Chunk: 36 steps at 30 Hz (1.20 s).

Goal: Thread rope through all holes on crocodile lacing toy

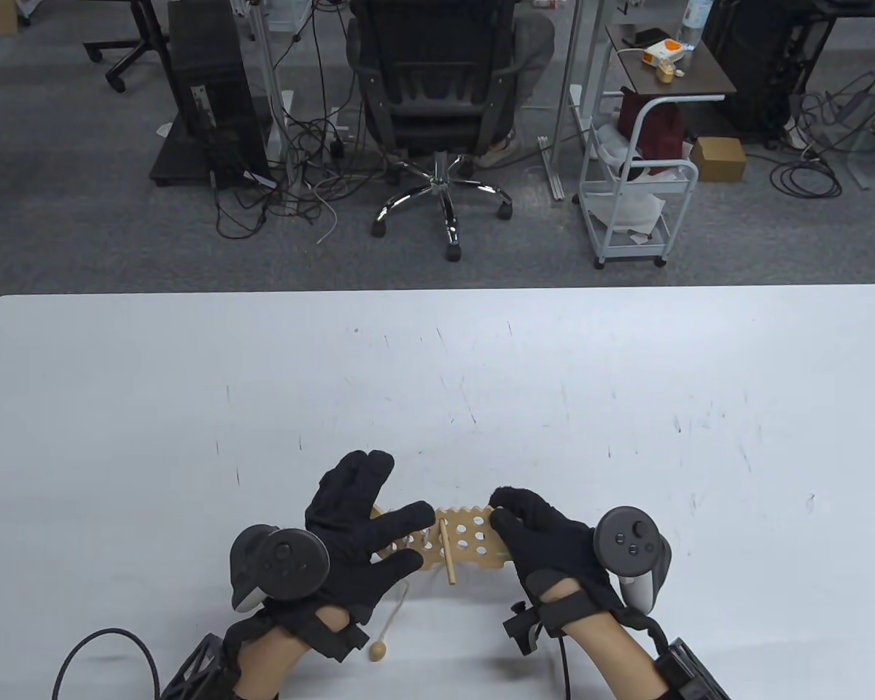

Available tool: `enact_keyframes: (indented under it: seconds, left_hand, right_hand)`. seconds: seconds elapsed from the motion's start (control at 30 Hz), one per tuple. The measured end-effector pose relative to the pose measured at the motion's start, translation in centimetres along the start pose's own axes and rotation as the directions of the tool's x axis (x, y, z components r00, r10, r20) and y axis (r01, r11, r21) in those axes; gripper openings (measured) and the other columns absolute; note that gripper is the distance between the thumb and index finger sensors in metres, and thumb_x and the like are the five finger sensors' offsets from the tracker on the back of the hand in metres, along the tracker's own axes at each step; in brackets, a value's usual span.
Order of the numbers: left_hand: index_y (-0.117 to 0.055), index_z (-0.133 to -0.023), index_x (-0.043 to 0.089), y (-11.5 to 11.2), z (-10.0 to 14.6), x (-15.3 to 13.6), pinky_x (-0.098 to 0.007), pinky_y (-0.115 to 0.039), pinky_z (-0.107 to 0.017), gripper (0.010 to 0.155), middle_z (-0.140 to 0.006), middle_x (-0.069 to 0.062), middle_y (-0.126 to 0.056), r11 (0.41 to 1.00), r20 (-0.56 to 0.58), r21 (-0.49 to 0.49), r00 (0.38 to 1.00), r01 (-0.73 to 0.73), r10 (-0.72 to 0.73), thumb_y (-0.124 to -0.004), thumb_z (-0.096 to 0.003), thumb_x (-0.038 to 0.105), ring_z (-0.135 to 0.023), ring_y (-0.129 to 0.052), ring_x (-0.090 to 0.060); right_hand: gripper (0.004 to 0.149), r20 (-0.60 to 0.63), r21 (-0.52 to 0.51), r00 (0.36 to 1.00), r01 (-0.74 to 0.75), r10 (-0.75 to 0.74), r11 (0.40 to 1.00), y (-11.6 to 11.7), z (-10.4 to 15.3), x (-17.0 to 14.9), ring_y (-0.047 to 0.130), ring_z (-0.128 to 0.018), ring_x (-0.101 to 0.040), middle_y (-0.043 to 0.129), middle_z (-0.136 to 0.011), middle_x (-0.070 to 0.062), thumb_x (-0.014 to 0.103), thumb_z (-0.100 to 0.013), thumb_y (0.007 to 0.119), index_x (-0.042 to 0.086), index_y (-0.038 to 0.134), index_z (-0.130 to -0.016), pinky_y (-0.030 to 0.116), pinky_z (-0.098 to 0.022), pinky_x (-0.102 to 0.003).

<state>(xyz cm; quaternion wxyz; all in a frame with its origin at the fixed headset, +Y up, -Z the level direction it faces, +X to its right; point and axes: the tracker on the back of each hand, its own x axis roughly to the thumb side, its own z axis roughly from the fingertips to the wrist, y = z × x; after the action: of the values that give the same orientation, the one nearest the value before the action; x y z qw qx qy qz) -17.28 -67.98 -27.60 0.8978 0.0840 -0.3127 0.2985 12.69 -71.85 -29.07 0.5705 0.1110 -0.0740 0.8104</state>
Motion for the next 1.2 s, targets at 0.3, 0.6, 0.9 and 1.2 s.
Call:
enact_keyframes:
  seconds: [0.3,0.6,0.9,1.2]
  left_hand:
    - [-0.074,-0.094,0.057,-1.2,-0.1,1.0,-0.063,-0.019,-0.078,0.057,-0.121,0.002,-0.027,0.993,0.027,-0.064,0.995,0.103,-0.101,-0.090,-0.0406,0.049,-0.112,-0.017,-0.038]
    - [-0.087,-0.083,0.055,-1.6,-0.1,1.4,-0.063,-0.021,-0.078,0.047,-0.120,0.002,-0.039,0.990,0.037,-0.073,0.992,0.125,-0.122,-0.095,-0.0386,0.043,-0.112,-0.025,-0.038]
    - [-0.090,-0.080,0.053,-1.0,0.1,1.3,-0.063,-0.027,-0.079,0.043,-0.116,0.001,-0.057,0.995,0.069,0.002,0.992,0.102,-0.101,-0.095,-0.0385,0.043,-0.111,-0.041,-0.037]
    - [-0.089,-0.082,0.051,0.0,0.2,0.3,-0.063,-0.030,-0.079,0.044,-0.113,0.000,-0.064,0.992,0.027,0.052,0.993,0.114,-0.115,-0.094,-0.0394,0.043,-0.109,-0.048,-0.036]
  right_hand:
    - [0.046,0.001,0.039,1.000,0.021,-0.021,0.999,0.8,0.3,0.3,0.106,-0.039,-0.024,0.100,-0.061,-0.006,0.038,-0.047,0.082,0.013,0.078,-0.085,0.083,-0.036,-0.047]
    - [0.047,0.009,0.074,1.000,0.021,-0.022,0.997,1.4,0.5,0.5,0.106,-0.039,-0.025,0.100,-0.062,-0.006,0.038,-0.047,0.083,0.012,0.078,-0.086,0.083,-0.036,-0.047]
    - [0.047,-0.008,0.044,1.000,0.006,-0.005,0.999,0.8,0.2,-0.1,0.106,-0.040,-0.025,0.100,-0.062,-0.006,0.038,-0.047,0.082,0.013,0.078,-0.086,0.083,-0.036,-0.047]
    - [0.047,-0.040,-0.001,0.999,0.003,-0.004,1.000,-0.2,-0.3,-0.9,0.105,-0.040,-0.025,0.099,-0.063,-0.006,0.038,-0.047,0.082,0.013,0.077,-0.086,0.083,-0.037,-0.047]
